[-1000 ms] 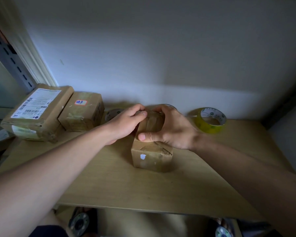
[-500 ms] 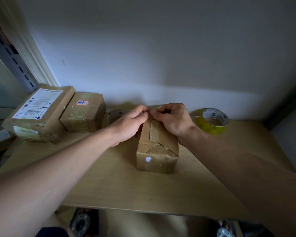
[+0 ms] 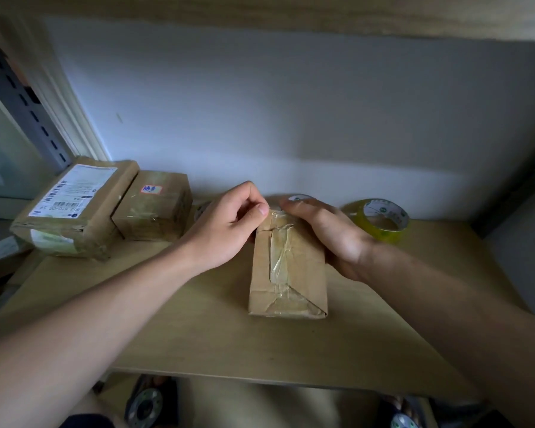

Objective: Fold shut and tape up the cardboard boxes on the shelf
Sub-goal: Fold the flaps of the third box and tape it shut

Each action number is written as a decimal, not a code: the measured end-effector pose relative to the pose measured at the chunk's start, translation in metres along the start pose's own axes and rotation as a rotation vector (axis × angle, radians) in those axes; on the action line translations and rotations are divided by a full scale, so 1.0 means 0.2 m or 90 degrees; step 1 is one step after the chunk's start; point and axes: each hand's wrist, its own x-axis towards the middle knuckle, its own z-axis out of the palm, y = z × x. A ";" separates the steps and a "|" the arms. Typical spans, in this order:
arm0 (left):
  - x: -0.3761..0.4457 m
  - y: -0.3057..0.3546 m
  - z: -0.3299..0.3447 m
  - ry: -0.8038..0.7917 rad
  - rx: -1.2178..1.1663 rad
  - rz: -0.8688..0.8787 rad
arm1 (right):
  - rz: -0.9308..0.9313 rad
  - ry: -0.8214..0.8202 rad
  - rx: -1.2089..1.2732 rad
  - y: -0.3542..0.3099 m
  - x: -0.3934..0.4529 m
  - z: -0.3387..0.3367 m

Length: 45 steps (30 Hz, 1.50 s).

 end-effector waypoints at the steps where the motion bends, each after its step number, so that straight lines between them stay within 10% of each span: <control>1: 0.00 0.01 0.00 0.000 -0.003 0.010 | -0.012 0.002 -0.002 0.00 -0.01 0.00; 13: -0.09 0.04 -0.06 -0.088 0.061 -0.082 | -0.322 0.081 -0.114 0.02 -0.12 -0.05; 21: -0.08 0.06 -0.03 -0.146 0.079 -0.092 | -0.194 -0.081 -0.128 -0.04 -0.14 -0.11; 45: -0.06 0.01 -0.06 -0.170 0.054 -0.059 | -0.251 0.130 -0.149 -0.05 -0.03 -0.08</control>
